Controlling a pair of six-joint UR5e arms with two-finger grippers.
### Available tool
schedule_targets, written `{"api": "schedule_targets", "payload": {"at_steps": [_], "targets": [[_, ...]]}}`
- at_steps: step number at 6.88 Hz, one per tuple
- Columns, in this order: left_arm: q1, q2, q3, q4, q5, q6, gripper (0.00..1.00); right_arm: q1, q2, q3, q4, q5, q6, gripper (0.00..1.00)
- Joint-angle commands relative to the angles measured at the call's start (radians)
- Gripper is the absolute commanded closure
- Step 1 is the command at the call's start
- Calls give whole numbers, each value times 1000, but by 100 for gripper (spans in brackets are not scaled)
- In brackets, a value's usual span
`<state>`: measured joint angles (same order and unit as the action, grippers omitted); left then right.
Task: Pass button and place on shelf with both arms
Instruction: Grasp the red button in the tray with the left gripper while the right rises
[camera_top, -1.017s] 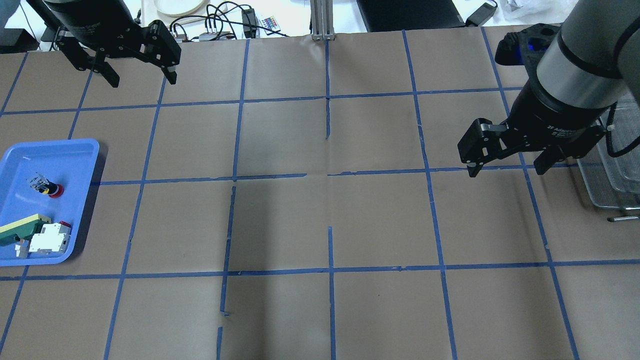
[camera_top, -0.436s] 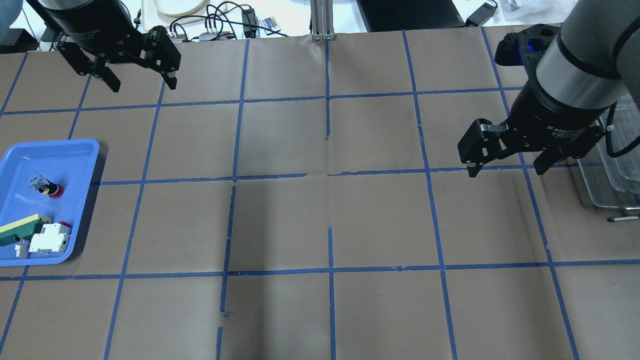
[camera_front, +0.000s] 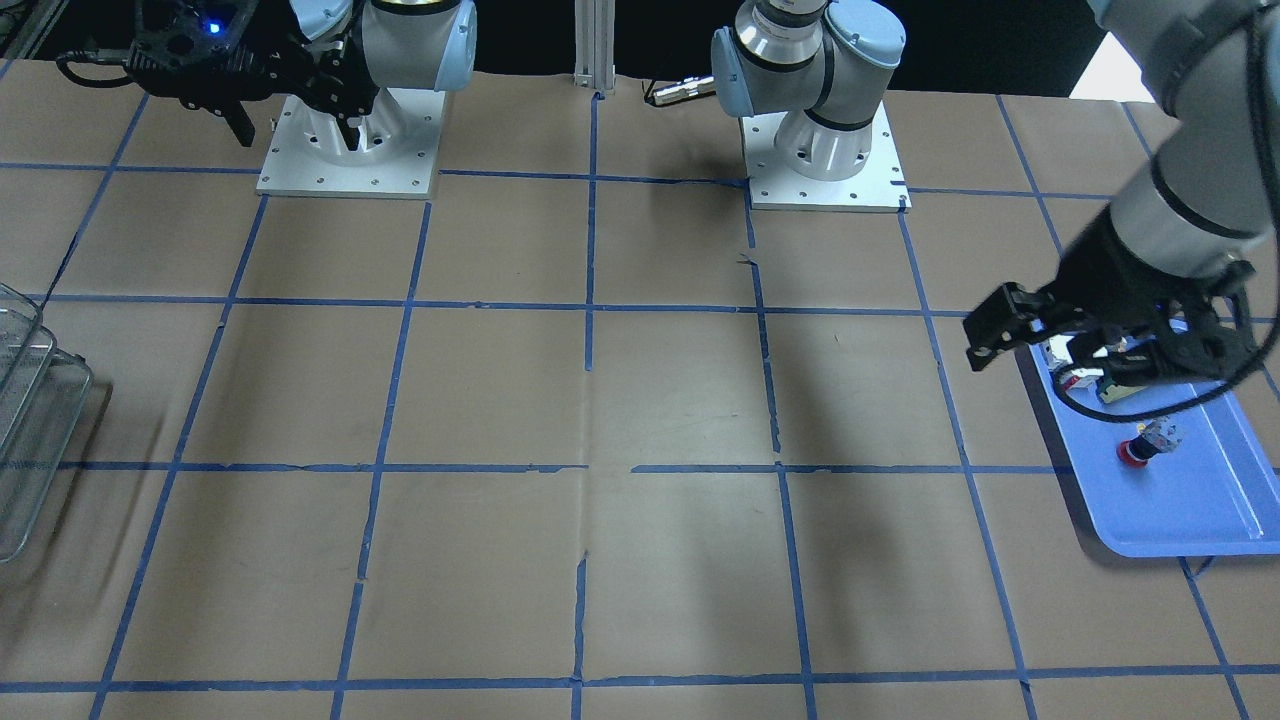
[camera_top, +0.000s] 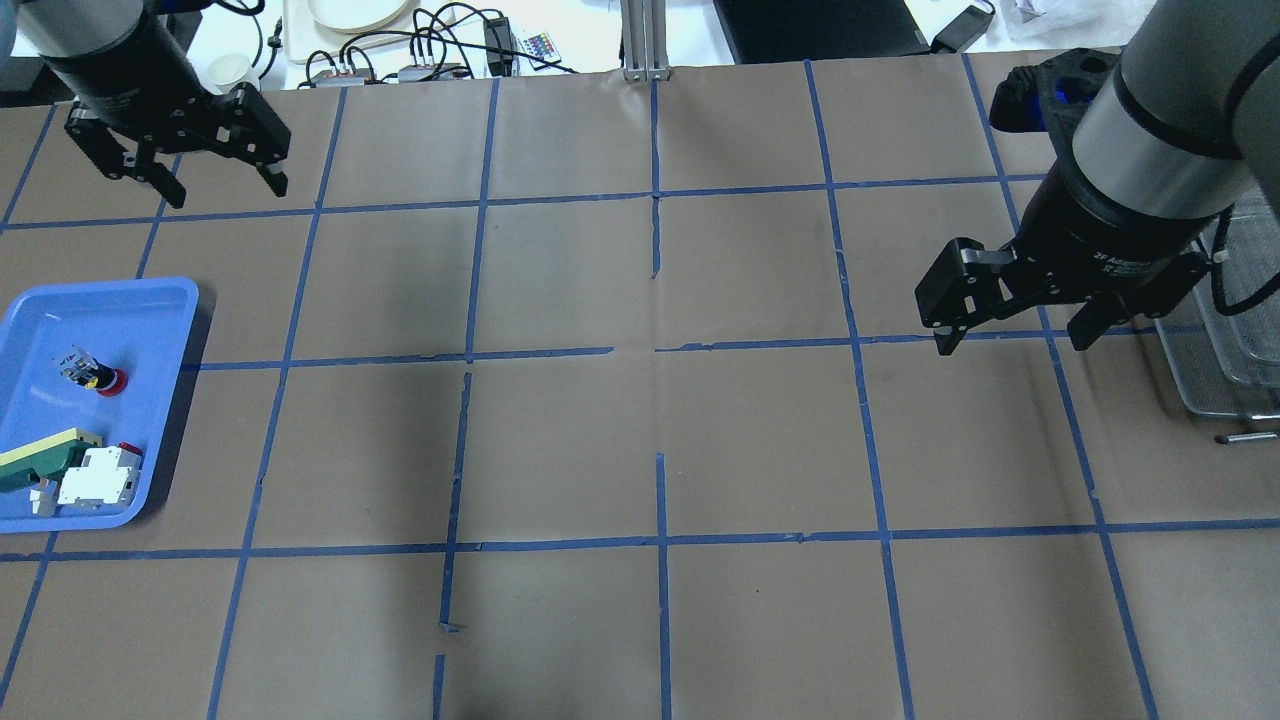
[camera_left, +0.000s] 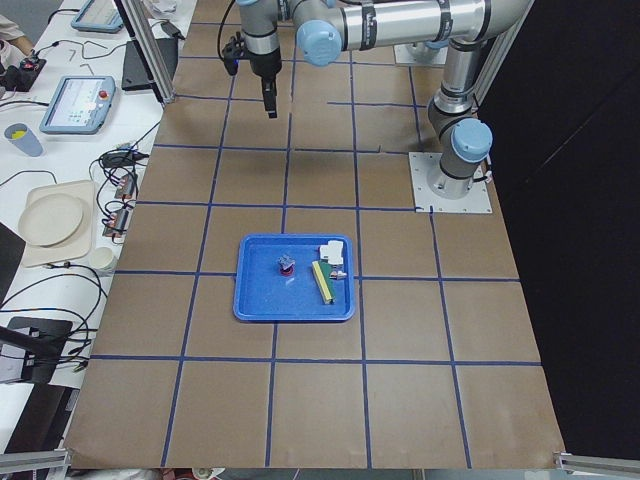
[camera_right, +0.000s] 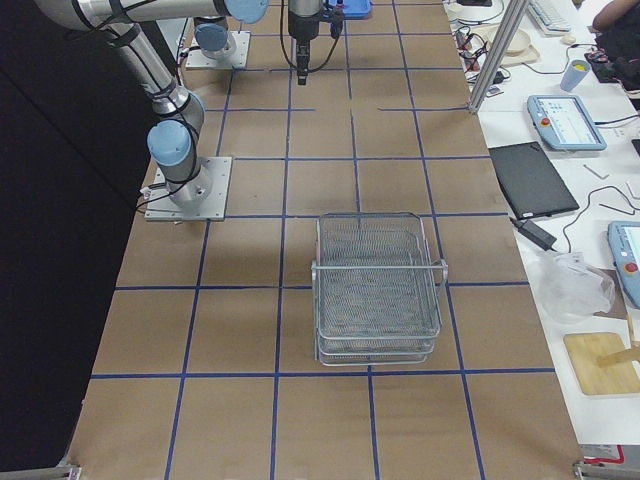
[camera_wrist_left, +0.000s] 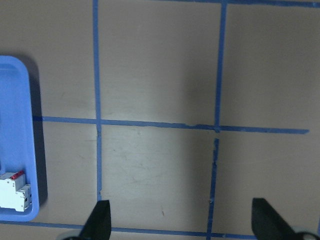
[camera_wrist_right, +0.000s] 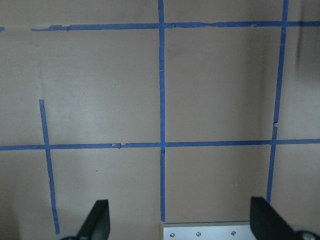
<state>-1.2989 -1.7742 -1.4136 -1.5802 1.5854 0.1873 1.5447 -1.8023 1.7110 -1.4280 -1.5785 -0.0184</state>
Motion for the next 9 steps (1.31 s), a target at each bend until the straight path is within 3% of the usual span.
{"api": "schedule_targets", "payload": {"at_steps": [1, 3, 5, 7, 9], "targets": [[166, -80, 2, 20, -1, 223, 2, 2, 0, 1, 0, 2, 9, 0], [304, -161, -13, 125, 8, 527, 2, 0, 1, 2, -5, 9, 11, 0], [419, -177, -78, 173, 2, 822, 2, -1, 4, 4, -26, 14, 6, 0], [447, -182, -215, 482, -1, 1045, 2, -5, 6, 1, -29, 12, 146, 0], [487, -188, -286, 551, -4, 1190, 2, -8, 4, -1, -23, 14, 248, 0]]}}
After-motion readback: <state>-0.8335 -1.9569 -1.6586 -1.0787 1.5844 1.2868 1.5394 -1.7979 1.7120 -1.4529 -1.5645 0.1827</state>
